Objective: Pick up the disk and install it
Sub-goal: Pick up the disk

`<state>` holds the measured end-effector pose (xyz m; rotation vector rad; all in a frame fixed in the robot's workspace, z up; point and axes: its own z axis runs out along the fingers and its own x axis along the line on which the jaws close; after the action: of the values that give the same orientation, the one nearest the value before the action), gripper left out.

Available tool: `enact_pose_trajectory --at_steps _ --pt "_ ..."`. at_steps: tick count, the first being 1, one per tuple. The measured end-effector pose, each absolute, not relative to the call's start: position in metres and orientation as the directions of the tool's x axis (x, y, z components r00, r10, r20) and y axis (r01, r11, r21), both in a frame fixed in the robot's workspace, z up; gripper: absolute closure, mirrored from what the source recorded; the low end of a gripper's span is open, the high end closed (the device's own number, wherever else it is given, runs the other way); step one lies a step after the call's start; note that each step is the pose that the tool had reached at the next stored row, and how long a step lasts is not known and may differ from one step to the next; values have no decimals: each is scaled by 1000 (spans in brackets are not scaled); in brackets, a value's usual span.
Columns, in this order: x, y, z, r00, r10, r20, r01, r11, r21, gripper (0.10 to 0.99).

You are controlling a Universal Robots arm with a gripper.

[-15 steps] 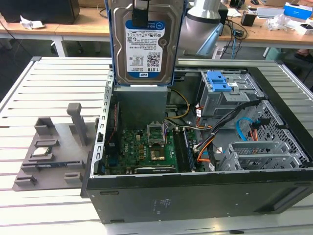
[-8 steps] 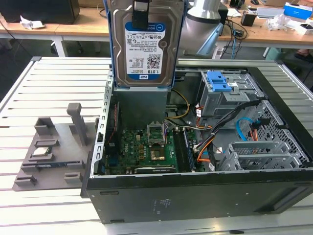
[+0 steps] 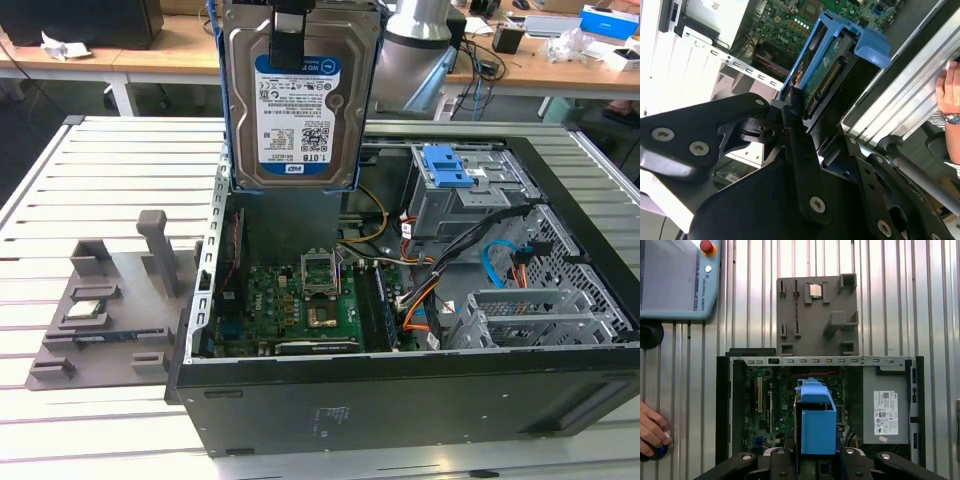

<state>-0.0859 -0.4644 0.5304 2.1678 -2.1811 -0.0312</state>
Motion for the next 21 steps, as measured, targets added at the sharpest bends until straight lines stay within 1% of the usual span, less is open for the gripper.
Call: enact_pose_trajectory --at_steps 21 --pt "-86 -503 529 -5 -999 33 -998 7 61 725"
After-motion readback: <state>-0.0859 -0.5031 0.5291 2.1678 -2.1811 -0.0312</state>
